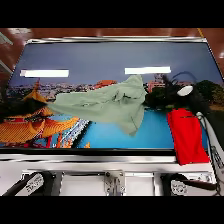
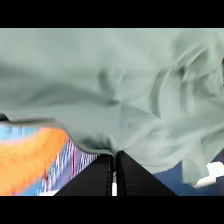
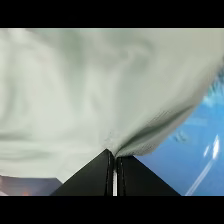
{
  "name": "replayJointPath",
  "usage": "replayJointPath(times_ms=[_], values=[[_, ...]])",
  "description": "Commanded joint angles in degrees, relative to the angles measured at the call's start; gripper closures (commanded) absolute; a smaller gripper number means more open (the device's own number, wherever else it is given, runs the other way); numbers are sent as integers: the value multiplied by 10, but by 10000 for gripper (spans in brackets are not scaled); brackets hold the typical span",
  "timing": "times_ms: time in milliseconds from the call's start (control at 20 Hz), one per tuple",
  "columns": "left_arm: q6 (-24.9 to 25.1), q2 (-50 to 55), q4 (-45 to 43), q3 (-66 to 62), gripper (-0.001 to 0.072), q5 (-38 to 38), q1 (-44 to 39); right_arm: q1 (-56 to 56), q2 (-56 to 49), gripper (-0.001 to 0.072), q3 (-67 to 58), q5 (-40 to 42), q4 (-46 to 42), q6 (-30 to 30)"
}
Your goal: Fold the shirts.
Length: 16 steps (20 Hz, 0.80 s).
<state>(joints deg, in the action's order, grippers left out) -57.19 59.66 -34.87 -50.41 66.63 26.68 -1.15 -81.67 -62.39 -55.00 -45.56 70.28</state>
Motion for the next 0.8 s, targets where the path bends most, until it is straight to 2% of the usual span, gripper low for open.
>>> replayJointPath(times_ms=[0, 50, 150, 200, 300, 400, 500, 600, 750], values=[[-39, -80, 9, -181, 673, -54, 0, -2, 132, 652, -127, 23, -18, -78], [-61, -108, 10, -253, 672, -95, 0, -2, 176, 651, -179, 49, -31, -78], [-61, -154, 10, -384, 672, -168, 0, -2, 265, 651, -288, 115, -65, -73], [-61, -173, 8, -442, 672, -192, 0, -2, 300, 651, -330, 141, -84, -69], [-66, -202, 5, -525, 672, -201, 0, -2, 360, 651, -399, 154, -148, -23], [-140, -238, -41, -571, 672, -189, 0, -2, 413, 651, -433, 115, -216, 46], [-193, -276, -134, -586, 672, -145, 0, -2, 460, 651, -440, 36, -284, 98], [-230, -305, -253, -586, 672, -59, 0, -2, 491, 651, -440, -66, -350, 138], [-245, -318, -367, -586, 672, 93, 0, -2, 502, 651, -440, -191, -413, 172]])
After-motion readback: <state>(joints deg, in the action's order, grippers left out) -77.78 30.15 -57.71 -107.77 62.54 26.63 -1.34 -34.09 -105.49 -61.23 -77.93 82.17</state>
